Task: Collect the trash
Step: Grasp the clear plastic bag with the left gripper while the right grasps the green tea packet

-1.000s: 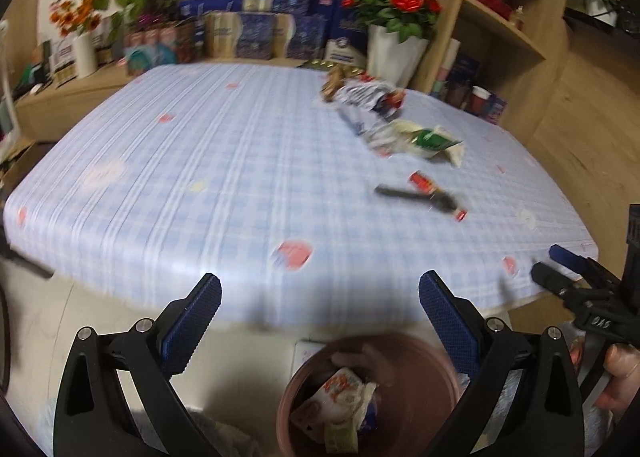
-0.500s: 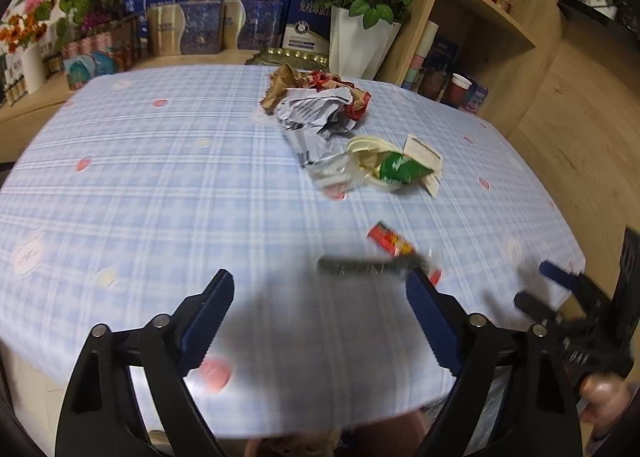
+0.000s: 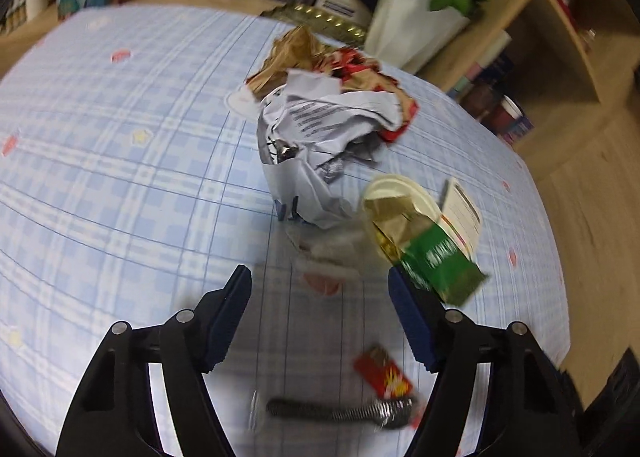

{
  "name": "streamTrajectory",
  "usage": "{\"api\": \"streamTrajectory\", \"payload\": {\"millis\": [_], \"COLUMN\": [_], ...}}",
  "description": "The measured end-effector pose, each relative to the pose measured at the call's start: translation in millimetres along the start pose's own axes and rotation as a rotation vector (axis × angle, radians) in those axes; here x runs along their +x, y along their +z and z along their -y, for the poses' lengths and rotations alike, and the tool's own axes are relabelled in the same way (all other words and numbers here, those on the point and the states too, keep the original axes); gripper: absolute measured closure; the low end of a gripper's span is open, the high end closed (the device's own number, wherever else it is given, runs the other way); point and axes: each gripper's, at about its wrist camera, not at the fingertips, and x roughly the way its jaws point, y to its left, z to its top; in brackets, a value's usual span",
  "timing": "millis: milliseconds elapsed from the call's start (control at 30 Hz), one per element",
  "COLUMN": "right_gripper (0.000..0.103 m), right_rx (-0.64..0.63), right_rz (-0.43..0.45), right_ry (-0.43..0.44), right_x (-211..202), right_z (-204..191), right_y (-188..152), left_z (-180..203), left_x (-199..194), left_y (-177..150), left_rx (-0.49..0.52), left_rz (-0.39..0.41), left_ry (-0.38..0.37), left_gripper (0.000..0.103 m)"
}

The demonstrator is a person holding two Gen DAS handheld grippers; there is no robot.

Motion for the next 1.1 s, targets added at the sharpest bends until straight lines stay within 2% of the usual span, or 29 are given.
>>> {"api": "streamTrajectory", "payload": {"millis": [133, 200, 267, 467, 500, 567, 633, 800, 900, 967, 1100], "right_gripper": [0.006, 0.006, 0.006, 0.006, 0.007, 0.016, 0.019, 0.036, 0.043, 0.054, 0.055], "right_rx": [-0.016, -0.019, -0.031, -0.066, -0.069, -0.082, -0.104, -0.14, -0.187, -0.196, -0.212], "right_rz": [-0.001, -0.005, -0.006, 0.004, 0.004, 0.006, 0.003, -0.035, -0.064, -0.094, -0.158], "right_ry": [0.004, 0.009, 0.009, 0.048, 0.058, 0.08, 0.109, 0.172, 0.162, 0.161, 0.136], "right_x": [5.7, 8.6, 10.8, 16.1, 18.3, 23.2, 32.5, 57.8, 76.9, 89.2, 109.5], "right_z": [1.8, 3.3, 3.2, -2.6, -4.5, -10.0, -20.3, -46.9, -66.4, -73.9, -82.4], "right_y": [6.6, 10.9, 14.4, 31.8, 36.2, 45.5, 58.8, 85.2, 98.3, 102.7, 101.8], "left_z": [-3.3, -3.4, -1.0, -0.3, -1.6, -6.0, -10.0, -21.9, -26.4, -30.5, -42.7], "left_x": [9.3, 12.1, 10.6, -6.5, -11.8, -23.0, -30.8, -55.4, -68.5, -75.8, -86.3], "left_y": [4.1, 4.9, 3.7, -12.3, -15.6, -21.8, -25.5, -36.2, -44.6, -49.4, -57.0], "left_rx": [-0.033, -0.022, 0.009, 0.131, 0.149, 0.173, 0.19, 0.213, 0.236, 0.245, 0.226], "left_rz": [0.011, 0.001, 0.009, 0.026, 0.032, 0.046, 0.06, 0.1, 0.123, 0.135, 0.142], "left_ry": [-0.015, -0.048, -0.048, -0.044, -0.046, -0.056, -0.056, -0.067, -0.059, -0.057, -0.066], "left_gripper": [0.035, 0.058, 0.068, 0.085, 0.086, 0.087, 0.088, 0.089, 0.089, 0.089, 0.089]}}
